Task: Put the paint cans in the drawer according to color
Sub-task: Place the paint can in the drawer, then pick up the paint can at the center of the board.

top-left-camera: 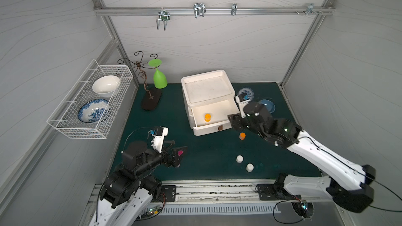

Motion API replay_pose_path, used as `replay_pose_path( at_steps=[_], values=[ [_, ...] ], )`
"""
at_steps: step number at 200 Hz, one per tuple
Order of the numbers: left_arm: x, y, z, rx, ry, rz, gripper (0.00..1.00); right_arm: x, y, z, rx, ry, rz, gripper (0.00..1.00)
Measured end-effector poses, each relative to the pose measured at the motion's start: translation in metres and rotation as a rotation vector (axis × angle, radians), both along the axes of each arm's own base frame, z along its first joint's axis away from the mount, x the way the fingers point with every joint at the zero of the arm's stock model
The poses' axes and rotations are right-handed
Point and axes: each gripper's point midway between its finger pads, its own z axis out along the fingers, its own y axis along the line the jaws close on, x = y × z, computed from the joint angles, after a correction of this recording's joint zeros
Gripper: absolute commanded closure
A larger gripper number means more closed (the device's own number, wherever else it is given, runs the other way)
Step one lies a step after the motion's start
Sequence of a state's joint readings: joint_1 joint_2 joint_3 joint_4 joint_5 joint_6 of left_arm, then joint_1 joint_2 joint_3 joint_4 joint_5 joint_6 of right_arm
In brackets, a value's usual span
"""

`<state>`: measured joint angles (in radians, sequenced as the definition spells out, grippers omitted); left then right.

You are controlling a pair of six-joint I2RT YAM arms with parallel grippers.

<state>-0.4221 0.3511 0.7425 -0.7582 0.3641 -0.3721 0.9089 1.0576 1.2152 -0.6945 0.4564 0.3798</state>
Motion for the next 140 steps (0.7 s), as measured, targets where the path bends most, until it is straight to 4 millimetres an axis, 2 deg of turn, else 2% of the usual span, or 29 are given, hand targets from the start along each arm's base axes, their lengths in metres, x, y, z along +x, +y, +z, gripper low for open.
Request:
replay_pose_path(
  at_steps=[11, 30, 45, 56, 75, 103, 117, 140],
  values=[
    [0.005, 0.004, -0.006, 0.02, 0.024, 0.033, 0.01, 0.0, -0.039, -0.014, 0.016, 0.004, -0.09, 0.28],
    [0.009, 0.009, -0.01, 0.038, 0.061, 0.08, 0.01, -0.001, -0.101, -0.056, 0.019, 0.057, -0.263, 0.28],
    [0.012, 0.012, -0.014, 0.049, 0.079, 0.106, 0.01, -0.004, -0.137, -0.094, 0.025, 0.132, -0.372, 0.28],
    [0.013, 0.014, -0.018, 0.062, 0.095, 0.121, 0.01, -0.005, -0.151, -0.121, 0.048, 0.21, -0.418, 0.28],
    [0.013, 0.016, -0.023, 0.076, 0.115, 0.129, 0.01, -0.003, -0.152, -0.158, 0.108, 0.344, -0.43, 0.28],
    [0.012, 0.015, -0.024, 0.085, 0.119, 0.125, 0.0, 0.003, -0.129, -0.201, 0.175, 0.487, -0.36, 0.28],
    [0.012, 0.016, -0.025, 0.087, 0.12, 0.126, 0.01, 0.004, -0.119, -0.213, 0.178, 0.521, -0.333, 0.28],
    [0.012, 0.016, -0.025, 0.087, 0.12, 0.126, 0.0, 0.01, -0.095, -0.222, 0.137, 0.534, -0.262, 0.27]
  ],
)
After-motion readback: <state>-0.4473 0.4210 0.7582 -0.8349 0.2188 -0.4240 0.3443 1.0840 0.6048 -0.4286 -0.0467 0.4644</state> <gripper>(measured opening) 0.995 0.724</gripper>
